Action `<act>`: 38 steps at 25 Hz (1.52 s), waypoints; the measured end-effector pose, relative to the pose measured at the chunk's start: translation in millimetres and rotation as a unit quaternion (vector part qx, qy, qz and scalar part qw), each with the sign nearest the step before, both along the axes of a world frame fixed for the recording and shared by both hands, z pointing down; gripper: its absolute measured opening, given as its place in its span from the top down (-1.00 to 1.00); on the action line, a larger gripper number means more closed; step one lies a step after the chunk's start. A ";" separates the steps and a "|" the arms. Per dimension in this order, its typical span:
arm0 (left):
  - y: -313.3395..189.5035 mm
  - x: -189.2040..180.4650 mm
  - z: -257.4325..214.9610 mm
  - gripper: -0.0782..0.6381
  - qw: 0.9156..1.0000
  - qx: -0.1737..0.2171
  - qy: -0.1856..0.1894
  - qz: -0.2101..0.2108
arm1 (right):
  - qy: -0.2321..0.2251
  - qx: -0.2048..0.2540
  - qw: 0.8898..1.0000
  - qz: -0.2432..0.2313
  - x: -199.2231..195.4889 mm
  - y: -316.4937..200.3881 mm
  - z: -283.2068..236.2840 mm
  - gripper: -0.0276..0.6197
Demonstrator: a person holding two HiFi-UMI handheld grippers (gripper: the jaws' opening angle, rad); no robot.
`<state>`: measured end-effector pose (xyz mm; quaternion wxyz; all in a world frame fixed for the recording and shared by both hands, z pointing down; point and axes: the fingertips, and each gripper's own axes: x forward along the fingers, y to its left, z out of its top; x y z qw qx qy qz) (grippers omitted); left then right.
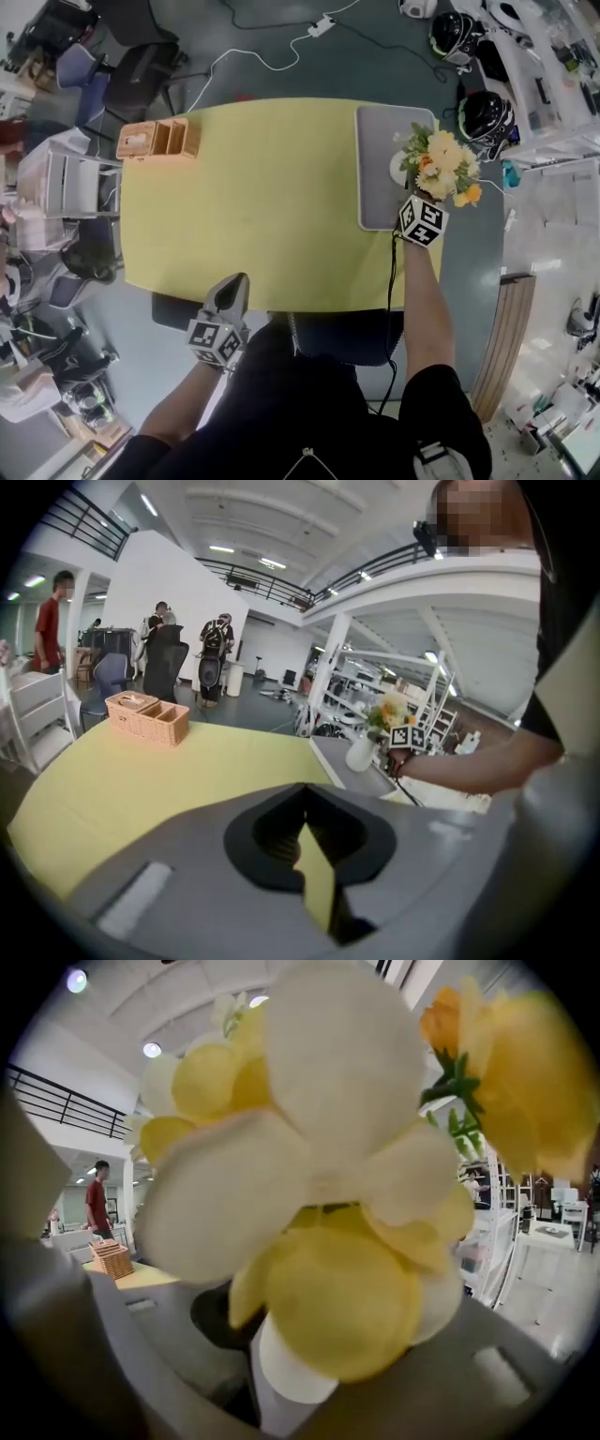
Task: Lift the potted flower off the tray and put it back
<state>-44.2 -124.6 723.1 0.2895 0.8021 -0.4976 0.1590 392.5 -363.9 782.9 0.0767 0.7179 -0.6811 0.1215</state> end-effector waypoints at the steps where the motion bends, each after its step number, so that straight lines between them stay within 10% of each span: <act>1: -0.3 -2.2 -1.0 0.76 1.000 0.001 0.000 -0.001 | -0.001 -0.002 1.000 0.000 -0.6 0.4 -0.3 0.27; 22: 19.6 -42.3 -80.1 0.76 0.995 0.083 0.041 0.037 | 0.008 -0.028 0.999 -0.031 -87.6 118.7 -144.3 0.27; 38: 56.7 -110.8 -157.4 0.76 0.981 0.163 0.089 0.062 | -0.020 -0.006 0.985 -0.170 -302.3 263.7 -253.0 0.27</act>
